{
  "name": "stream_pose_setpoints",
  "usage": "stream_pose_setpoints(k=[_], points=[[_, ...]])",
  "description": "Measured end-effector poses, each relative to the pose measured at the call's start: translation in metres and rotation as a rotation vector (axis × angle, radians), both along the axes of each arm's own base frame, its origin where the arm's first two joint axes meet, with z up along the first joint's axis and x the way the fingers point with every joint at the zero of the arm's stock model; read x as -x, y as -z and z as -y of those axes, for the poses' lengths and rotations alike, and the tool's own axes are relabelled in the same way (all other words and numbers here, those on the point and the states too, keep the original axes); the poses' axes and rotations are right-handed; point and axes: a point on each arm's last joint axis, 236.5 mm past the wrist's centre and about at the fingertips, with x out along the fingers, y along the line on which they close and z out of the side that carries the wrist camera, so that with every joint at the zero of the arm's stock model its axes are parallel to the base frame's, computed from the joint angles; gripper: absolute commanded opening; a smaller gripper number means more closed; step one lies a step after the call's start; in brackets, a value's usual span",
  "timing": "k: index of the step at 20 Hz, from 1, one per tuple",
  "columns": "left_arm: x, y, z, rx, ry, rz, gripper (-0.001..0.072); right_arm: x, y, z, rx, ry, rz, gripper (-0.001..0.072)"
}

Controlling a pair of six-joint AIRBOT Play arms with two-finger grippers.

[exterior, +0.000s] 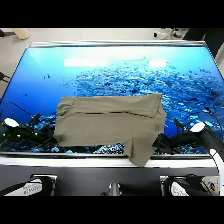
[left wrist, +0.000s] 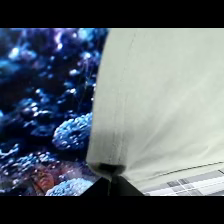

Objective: Fold the shirts.

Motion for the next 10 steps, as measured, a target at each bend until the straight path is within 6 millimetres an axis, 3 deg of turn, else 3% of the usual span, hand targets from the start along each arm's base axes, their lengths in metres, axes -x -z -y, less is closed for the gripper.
stream_pose_setpoints(k=[1,2,3,7,10], points=[[0.0,-0.001,0.001,0.005,-0.002,0.002,0.0032,-0.001,0.002,-0.004,-0.016,0.02,0.001,0.0303],[-0.001,-0.002,0.002,0.008,-0.003,0.004,0.0031,-0.002,0.006,-0.007,-0.025,0.039,0.005,0.0076],[-0.001,-0.003,0.003,0.013,-0.005,0.006,0.0031,-0.003,0.01,-0.006,-0.02,0.051,0.01,0.0019],[-0.013,-0.013,0.003,0.018,0.01,0.057,0.0029,-0.027,0.004,0.001,0.005,0.059,0.096,0.0018],[-0.046,-0.046,-0.009,-0.023,0.015,0.185,0.0027,-0.074,-0.044,0.006,0.001,0.029,0.242,0.0018]])
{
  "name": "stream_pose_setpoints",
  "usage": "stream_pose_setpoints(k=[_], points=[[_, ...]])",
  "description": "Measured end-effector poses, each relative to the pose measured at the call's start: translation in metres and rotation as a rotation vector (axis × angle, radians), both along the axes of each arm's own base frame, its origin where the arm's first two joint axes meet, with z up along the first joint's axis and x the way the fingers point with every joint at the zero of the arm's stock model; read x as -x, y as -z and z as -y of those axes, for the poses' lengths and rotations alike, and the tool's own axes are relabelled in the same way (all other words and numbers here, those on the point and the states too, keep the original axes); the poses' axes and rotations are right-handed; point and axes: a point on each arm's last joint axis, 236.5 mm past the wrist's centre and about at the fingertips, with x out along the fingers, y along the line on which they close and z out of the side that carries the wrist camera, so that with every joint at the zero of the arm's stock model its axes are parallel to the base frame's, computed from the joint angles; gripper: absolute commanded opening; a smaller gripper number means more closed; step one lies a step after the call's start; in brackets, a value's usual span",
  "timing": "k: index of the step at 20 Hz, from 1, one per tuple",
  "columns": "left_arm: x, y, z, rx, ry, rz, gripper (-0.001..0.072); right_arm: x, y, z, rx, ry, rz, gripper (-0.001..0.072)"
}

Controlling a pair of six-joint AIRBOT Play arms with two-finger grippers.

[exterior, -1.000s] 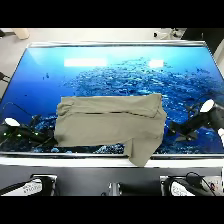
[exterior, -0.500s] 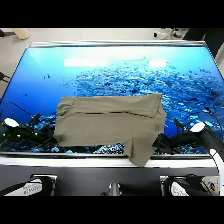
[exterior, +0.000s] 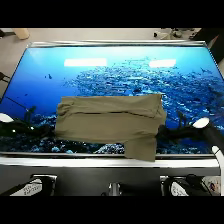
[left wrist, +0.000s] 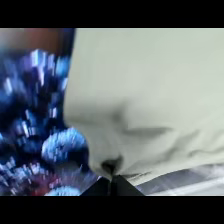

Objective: Fold the shirts.

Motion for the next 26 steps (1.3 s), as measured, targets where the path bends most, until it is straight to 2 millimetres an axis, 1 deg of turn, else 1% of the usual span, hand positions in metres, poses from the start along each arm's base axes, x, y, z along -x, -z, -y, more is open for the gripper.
stream_pose_setpoints(k=[2,3,4,5,7,10,11,12,13,14,15,16,17,19,21,22,23,25,26], points=[[-0.029,-0.023,-0.008,-0.033,-0.024,0.079,0.0028,-0.044,-0.036,0.012,0.03,0.025,0.123,0.0018],[-0.045,-0.032,-0.009,-0.045,-0.026,0.113,0.0028,-0.065,-0.05,0.017,0.041,0.037,0.172,0.0018],[-0.062,-0.039,-0.008,-0.054,-0.021,0.141,0.0028,-0.085,-0.059,0.023,0.052,0.052,0.211,0.0018],[-0.078,-0.043,-0.004,-0.057,-0.01,0.156,0.0029,-0.104,-0.064,0.029,0.057,0.07,0.236,0.0018],[-0.115,-0.044,0.003,-0.059,0.007,0.177,0.003,-0.139,-0.063,0.037,0.044,0.096,0.256,0.0019],[-0.17,-0.036,0.011,-0.05,0.0,0.172,0.003,-0.18,-0.043,0.043,0.007,0.133,0.238,0.002],[-0.183,-0.032,0.012,-0.043,-0.011,0.16,0.0031,-0.189,-0.035,0.044,-0.007,0.144,0.231,0.002],[-0.195,-0.026,0.013,-0.036,-0.025,0.143,0.0031,-0.196,-0.027,0.045,-0.015,0.151,0.222,0.002],[-0.203,-0.02,0.014,-0.031,-0.037,0.125,0.0032,-0.203,-0.021,0.046,-0.018,0.164,0.222,0.0021],[-0.209,-0.014,0.016,-0.026,-0.047,0.11,0.0069,-0.209,-0.015,0.048,-0.019,0.173,0.222,0.0063],[-0.213,-0.009,0.018,-0.02,-0.053,0.096,0.0304,-0.213,-0.01,0.051,-0.015,0.183,0.225,0.0278],[-0.215,-0.001,0.018,-0.018,-0.06,0.079,0.0591,-0.218,-0.006,0.054,-0.011,0.193,0.229,0.0565],[-0.217,0.003,0.019,-0.015,-0.065,0.068,0.0668,-0.22,-0.004,0.055,-0.01,0.198,0.231,0.0706],[-0.218,0.003,0.021,-0.005,-0.064,0.055,0.0668,-0.222,-0.006,0.056,0.003,0.169,0.248,0.071],[-0.214,-0.004,0.02,0.003,-0.052,0.046,0.0668,-0.214,-0.003,0.066,0.069,0.108,0.237,0.0715],[-0.214,-0.012,0.018,0.002,-0.044,0.059,0.0668,-0.207,0.002,0.072,0.105,0.084,0.216,0.0717],[-0.212,-0.02,0.018,0.0,-0.033,0.07,0.0668,-0.201,0.007,0.074,0.121,0.063,0.189,0.0718],[-0.21,-0.042,0.023,0.0,-0.007,0.109,0.0667,-0.187,0.019,0.069,0.106,0.033,0.118,0.0717],[-0.208,-0.052,0.025,-0.001,0.007,0.123,0.0667,-0.184,0.022,0.067,0.092,0.029,0.099,0.0717]])
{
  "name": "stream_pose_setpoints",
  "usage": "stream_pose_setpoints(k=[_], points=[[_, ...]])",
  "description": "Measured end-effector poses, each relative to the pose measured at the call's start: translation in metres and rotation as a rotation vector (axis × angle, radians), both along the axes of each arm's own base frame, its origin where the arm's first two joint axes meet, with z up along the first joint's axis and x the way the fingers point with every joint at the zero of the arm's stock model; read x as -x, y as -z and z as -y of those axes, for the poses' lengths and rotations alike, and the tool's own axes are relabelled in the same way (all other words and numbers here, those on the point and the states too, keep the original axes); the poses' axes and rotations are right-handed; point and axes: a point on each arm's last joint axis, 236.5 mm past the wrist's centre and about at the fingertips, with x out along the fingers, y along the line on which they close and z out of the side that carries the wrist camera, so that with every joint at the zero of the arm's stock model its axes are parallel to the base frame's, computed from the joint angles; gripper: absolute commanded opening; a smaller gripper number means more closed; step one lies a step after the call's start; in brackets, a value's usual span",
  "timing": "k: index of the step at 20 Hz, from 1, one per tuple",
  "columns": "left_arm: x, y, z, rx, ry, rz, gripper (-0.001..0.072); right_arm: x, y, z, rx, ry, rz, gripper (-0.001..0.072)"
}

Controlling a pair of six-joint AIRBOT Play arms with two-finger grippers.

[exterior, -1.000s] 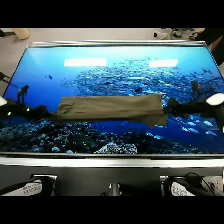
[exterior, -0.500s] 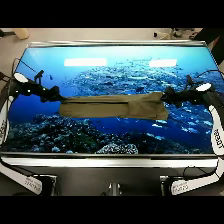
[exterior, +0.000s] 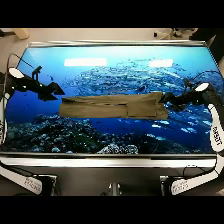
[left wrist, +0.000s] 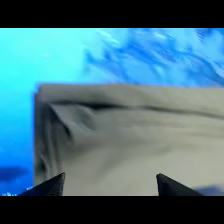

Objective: Fold the shirts.

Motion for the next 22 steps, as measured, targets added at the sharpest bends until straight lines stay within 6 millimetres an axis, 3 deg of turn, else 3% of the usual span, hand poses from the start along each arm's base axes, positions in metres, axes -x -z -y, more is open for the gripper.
stream_pose_setpoints(k=[3,4,7,8,9,10,12,16,19,22], points=[[0.003,-0.033,0.015,-0.01,0.044,0.073,0.0667,0.004,0.009,-0.018,-0.056,-0.012,-0.045,0.0709],[0.005,-0.041,0.022,-0.012,0.062,0.089,0.0666,0.005,0.012,-0.029,-0.076,-0.023,-0.055,0.0657],[0.011,-0.054,0.05,-0.014,0.125,0.119,0.0647,0.004,0.02,-0.054,-0.069,-0.054,-0.066,0.0023],[0.013,-0.054,0.063,-0.013,0.152,0.122,0.0499,0.003,0.02,-0.06,-0.067,-0.061,-0.069,0.0019],[0.014,-0.054,0.077,-0.012,0.176,0.129,0.02,0.0,0.014,-0.065,-0.069,-0.068,-0.059,0.0019],[0.014,-0.051,0.091,-0.01,0.198,0.136,0.0037,-0.003,0.004,-0.07,-0.079,-0.068,-0.045,0.0018],[0.014,-0.04,0.129,0.007,0.249,0.147,0.0032,-0.007,-0.026,-0.077,-0.087,-0.088,-0.008,0.0018],[0.02,-0.008,0.238,0.149,0.31,0.148,0.0032,0.0,-0.111,-0.095,-0.087,-0.143,0.114,0.0019],[0.046,0.024,0.321,0.279,0.329,0.078,0.0032,0.028,-0.173,-0.111,-0.09,-0.193,0.18,0.0019],[0.082,0.044,0.391,0.384,0.334,0.01,0.0032,0.06,-0.218,-0.119,-0.086,-0.223,0.219,0.0019]])
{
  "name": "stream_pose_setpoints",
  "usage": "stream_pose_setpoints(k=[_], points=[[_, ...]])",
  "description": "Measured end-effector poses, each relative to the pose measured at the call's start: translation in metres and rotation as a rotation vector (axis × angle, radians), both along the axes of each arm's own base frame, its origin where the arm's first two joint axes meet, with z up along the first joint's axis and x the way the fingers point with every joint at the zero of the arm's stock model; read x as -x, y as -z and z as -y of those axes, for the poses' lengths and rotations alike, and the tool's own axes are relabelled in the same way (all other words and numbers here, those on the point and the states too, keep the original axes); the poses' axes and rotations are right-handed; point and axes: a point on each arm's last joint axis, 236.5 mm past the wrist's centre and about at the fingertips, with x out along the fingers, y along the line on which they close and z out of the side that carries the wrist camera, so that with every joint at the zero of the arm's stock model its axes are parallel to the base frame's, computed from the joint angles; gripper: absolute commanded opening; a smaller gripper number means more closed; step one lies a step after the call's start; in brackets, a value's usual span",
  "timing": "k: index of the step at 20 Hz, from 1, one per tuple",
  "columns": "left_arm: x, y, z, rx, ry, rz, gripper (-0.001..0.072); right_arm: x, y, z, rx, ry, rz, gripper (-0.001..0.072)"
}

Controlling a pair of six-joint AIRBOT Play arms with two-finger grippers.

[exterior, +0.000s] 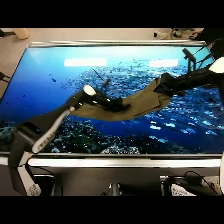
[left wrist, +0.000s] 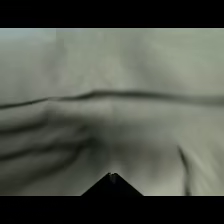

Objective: Fold the shirts.

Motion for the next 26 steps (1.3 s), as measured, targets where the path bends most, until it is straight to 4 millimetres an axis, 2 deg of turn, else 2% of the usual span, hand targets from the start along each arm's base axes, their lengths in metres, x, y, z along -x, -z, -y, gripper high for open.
stream_pose_setpoints(k=[1,3,5,6,7,9,12,13,14,15,16,18,20,21,23,26], points=[[0.013,0.003,0.02,0.028,0.009,-0.022,0.0031,0.009,-0.01,-0.001,0.007,-0.005,0.011,0.0019],[0.026,0.004,0.041,0.063,0.016,-0.032,0.003,0.017,-0.022,-0.001,0.012,0.0,0.027,0.0019],[0.017,-0.004,0.039,0.077,-0.002,-0.006,0.003,0.018,-0.025,-0.004,0.014,0.004,0.031,0.0019],[0.005,-0.014,0.029,0.078,-0.02,0.023,0.0029,0.017,-0.025,-0.012,0.005,-0.003,0.035,0.0019],[-0.012,-0.026,0.013,0.068,-0.042,0.065,0.003,0.013,-0.023,-0.024,-0.009,-0.017,0.039,0.0019],[-0.048,-0.058,-0.037,0.029,-0.098,0.158,0.003,0.002,-0.013,-0.052,-0.037,-0.042,0.043,0.0019],[-0.093,-0.129,-0.137,-0.03,-0.221,0.306,0.003,-0.019,0.019,-0.115,-0.115,-0.086,0.017,0.0021],[-0.103,-0.157,-0.167,-0.039,-0.275,0.358,0.0031,-0.024,0.035,-0.138,-0.145,-0.094,-0.005,0.0083],[-0.105,-0.188,-0.192,-0.036,-0.318,0.403,0.0031,-0.027,0.051,-0.163,-0.182,-0.101,-0.033,0.0303],[-0.102,-0.214,-0.212,-0.041,-0.346,0.447,0.0031,-0.032,0.067,-0.19,-0.23,-0.096,-0.055,0.0588],[-0.099,-0.241,-0.23,-0.042,-0.382,0.501,0.0031,-0.035,0.084,-0.214,-0.271,-0.091,-0.077,0.0677],[-0.084,-0.278,-0.252,-0.068,-0.406,0.583,0.0031,-0.04,0.105,-0.241,-0.335,-0.074,-0.105,0.0675],[-0.067,-0.294,-0.27,-0.134,-0.396,0.631,0.0031,-0.043,0.115,-0.239,-0.347,-0.074,-0.122,0.0675],[-0.06,-0.294,-0.279,-0.181,-0.386,0.64,0.0031,-0.046,0.118,-0.225,-0.331,-0.076,-0.127,0.0675],[-0.05,-0.287,-0.296,-0.275,-0.367,0.642,0.0031,-0.05,0.122,-0.178,-0.244,-0.076,-0.138,0.0672],[-0.044,-0.277,-0.311,-0.36,-0.354,0.636,0.0031,-0.037,0.151,-0.075,-0.008,-0.033,-0.255,0.067]])
